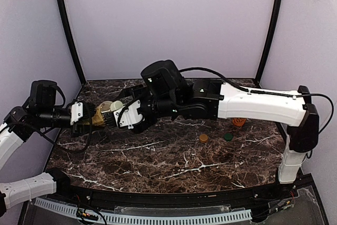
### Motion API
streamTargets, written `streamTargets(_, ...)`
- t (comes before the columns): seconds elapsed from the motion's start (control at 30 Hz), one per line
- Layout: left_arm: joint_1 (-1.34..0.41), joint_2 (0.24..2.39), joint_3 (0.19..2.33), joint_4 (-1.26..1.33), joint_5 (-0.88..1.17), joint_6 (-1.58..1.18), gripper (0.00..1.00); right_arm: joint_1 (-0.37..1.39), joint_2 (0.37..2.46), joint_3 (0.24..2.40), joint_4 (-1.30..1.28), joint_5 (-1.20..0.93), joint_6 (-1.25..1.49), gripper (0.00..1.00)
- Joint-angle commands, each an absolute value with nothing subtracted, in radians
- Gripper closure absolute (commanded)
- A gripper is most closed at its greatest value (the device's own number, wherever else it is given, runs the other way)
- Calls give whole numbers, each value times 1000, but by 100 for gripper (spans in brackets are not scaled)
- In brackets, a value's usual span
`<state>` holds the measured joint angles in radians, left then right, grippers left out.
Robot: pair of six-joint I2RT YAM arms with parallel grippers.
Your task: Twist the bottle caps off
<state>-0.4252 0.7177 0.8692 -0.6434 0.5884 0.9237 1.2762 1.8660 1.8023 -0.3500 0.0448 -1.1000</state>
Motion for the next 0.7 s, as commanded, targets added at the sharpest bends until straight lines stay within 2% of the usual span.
streamTargets(0.0,-430,707,867,-575,604,883,64,1274,1762,1719,-216,66,-1020,15)
streamTargets(0.07,-430,703,855,-550,579,882,64,1272,1727,1697,-198,50,-954,2)
streamTargets(0.1,-430,703,848,-529,571,881,64,1269,1715,1696,-191,36,-902,1)
streamTargets(0.23,-430,696,823,-450,487,881,64,1219,1716,1783,-214,5,-596,1)
streamTargets(0.33,-430,692,811,-353,405,894,65,1149,1773,1913,-305,-57,-262,1)
streamTargets(0.47,-430,695,786,-182,238,923,66,1085,1827,1989,-314,-208,117,2)
streamTargets(0.53,-430,699,770,-98,156,939,65,1077,1848,1996,-298,-246,225,2)
streamTargets(0.67,-431,708,737,27,63,1014,65,1077,1888,2018,-291,-217,363,8)
